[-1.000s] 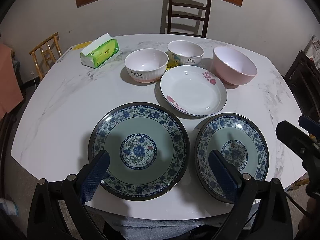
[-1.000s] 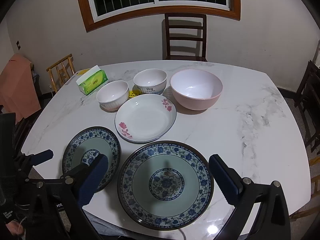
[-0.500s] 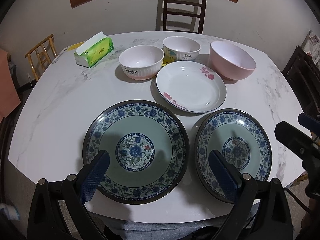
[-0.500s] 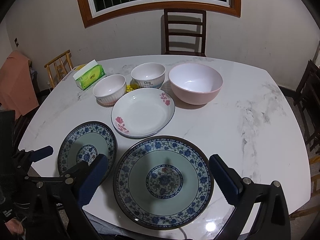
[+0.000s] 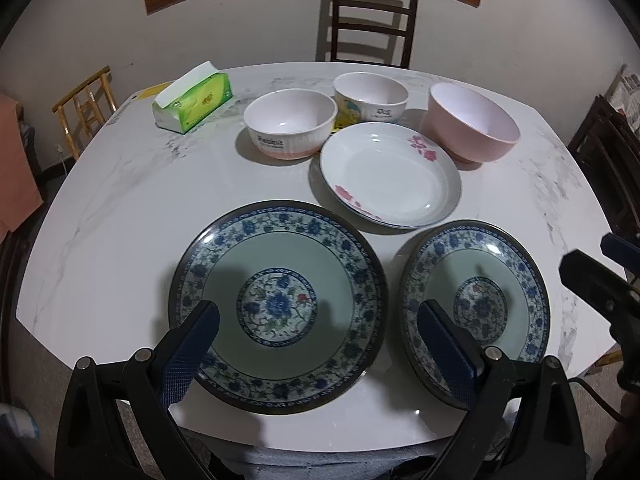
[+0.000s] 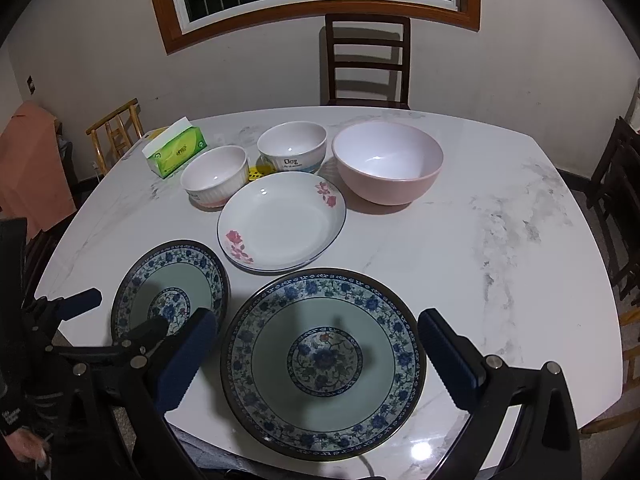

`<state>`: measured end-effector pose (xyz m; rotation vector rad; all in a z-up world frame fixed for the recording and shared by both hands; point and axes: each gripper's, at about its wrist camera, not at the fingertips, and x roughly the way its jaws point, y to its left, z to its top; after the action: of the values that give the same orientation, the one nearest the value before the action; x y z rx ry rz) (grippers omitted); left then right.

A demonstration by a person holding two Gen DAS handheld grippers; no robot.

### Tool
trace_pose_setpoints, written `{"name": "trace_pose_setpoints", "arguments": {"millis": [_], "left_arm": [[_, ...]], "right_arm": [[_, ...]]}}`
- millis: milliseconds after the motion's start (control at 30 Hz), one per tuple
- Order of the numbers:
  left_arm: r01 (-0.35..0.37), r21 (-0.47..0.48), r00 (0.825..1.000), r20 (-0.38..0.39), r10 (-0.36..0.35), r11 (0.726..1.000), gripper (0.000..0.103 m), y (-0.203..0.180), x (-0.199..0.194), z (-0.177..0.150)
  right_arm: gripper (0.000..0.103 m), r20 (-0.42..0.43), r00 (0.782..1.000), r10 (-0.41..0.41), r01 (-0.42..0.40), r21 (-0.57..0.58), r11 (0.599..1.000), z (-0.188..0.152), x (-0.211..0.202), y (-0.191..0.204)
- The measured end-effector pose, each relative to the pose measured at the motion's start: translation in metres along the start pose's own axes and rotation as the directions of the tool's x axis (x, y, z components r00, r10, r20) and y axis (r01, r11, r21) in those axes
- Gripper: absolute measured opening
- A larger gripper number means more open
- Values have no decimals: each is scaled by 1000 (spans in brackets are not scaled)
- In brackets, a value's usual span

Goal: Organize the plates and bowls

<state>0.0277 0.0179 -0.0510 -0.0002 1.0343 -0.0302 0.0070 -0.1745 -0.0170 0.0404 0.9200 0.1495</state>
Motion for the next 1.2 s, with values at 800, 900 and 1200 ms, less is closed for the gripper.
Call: {"name": "trace_pose_setpoints", "arguments": {"millis": [800,900,1200], "left_arm": [[101,-245,993,-35,-113,964,76,114,10,7],[138,-288,986,-55,-160,948,69,128,15,5],[194,-359,964,-102,-245,913,54,148,34,-6]], "right_arm": [[59,-161,921,356,-363,-17,932,23,57,30],[52,-199,908,370,-380,-14,925,28,70,39],[48,-314,857,408,-420,30,907,29,113,56]]}}
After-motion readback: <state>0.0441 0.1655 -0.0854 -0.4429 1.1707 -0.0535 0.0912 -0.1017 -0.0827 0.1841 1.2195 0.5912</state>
